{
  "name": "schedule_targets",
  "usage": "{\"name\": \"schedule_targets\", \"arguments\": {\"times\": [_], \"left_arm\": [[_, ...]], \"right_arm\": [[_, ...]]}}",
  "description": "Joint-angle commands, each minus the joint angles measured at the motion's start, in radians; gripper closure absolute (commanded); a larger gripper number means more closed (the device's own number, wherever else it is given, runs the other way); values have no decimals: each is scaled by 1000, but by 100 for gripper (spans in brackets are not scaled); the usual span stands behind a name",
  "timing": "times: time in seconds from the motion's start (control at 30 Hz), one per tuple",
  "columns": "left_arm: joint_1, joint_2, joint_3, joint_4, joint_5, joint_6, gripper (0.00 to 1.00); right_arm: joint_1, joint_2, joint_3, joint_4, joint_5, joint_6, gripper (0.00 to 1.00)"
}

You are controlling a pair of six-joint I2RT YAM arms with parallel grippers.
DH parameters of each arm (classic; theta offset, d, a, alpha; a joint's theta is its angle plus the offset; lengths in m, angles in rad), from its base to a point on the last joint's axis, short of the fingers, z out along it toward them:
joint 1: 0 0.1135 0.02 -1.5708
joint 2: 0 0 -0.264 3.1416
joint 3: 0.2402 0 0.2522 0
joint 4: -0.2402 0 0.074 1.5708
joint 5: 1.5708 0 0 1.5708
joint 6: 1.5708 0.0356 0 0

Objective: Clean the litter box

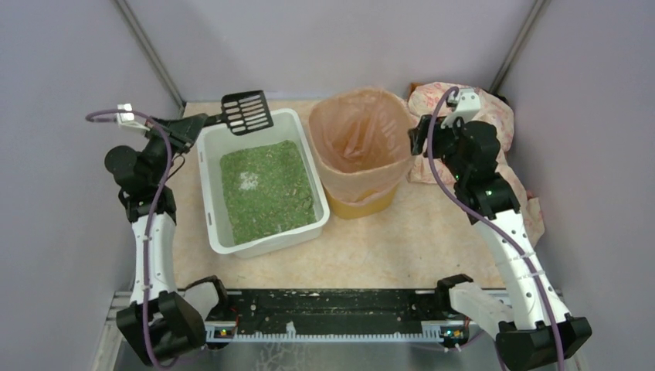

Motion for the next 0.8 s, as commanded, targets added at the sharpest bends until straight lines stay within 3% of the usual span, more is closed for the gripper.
{"name": "schedule_targets", "arguments": {"times": [0.0,0.33,0.47,0.6,0.77], "left_arm": [[126,-79,-95,96,133,-116,100],[148,-95,-32,-410,-87,272,100],[129,-46,-43,-441,-101,332,100],[33,6,-29,-493,-184,415,100],[-95,88,12,-517,-301,497,100]], "right_arm": [[-5,-28,-35,52,-75,-1,36],[26,-34,-147,132,-188,82,38],[196,-22,-161,134,-48,52,38],[347,-19,-164,147,84,46,38],[374,-99,-203,207,194,43,38]]}}
